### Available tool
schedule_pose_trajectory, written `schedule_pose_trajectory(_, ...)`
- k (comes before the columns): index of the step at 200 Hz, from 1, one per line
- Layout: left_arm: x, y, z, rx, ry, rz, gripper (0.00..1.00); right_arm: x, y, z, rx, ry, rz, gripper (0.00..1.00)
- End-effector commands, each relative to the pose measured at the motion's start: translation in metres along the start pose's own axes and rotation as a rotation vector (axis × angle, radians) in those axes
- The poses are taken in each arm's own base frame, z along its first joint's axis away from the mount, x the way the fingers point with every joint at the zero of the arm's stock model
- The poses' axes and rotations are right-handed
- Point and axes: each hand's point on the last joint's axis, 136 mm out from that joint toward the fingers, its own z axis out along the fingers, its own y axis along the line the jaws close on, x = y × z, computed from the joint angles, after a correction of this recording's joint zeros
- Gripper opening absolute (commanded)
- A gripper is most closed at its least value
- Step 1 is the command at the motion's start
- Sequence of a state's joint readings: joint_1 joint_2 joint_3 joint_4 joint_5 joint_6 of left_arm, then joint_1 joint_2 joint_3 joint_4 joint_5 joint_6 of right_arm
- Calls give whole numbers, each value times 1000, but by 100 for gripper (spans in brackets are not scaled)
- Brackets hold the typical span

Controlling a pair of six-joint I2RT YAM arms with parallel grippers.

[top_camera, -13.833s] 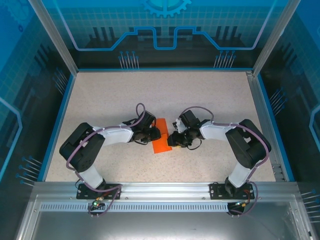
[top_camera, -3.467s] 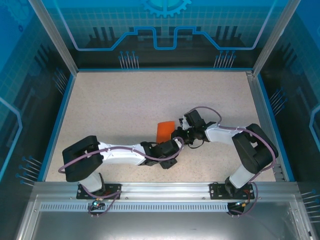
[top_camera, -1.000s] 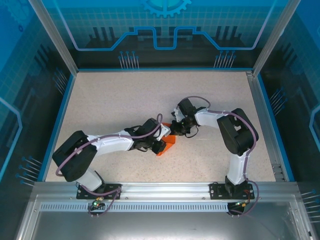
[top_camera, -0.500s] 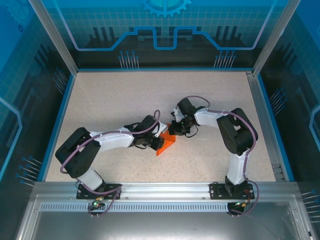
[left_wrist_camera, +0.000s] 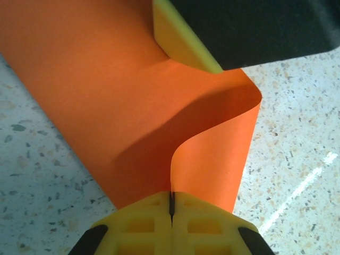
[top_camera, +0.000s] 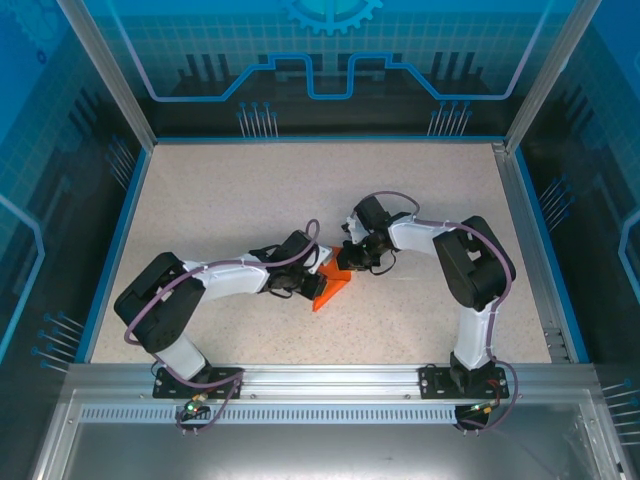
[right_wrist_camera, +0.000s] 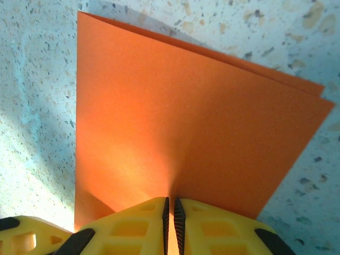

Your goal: Fold a paper plane with a square sheet of paper (pick it up from the middle)

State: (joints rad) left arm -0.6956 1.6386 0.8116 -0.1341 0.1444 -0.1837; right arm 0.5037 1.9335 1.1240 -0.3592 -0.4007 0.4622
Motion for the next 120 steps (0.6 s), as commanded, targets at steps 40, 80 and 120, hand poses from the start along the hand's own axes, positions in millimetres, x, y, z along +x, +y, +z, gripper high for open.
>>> schedule_pose_trajectory(40, 8, 14, 3, -50, 20, -43, 0, 16, -23, 15, 96, 66, 33, 16)
schedule_pose_trajectory(80, 12, 18, 3, -69, 29, -53, 0, 15, -23, 14, 95, 64, 34, 16)
schedule_pose_trajectory(120, 14, 20, 4, -79, 38, -59, 0, 14, -22, 14, 96, 62, 35, 16)
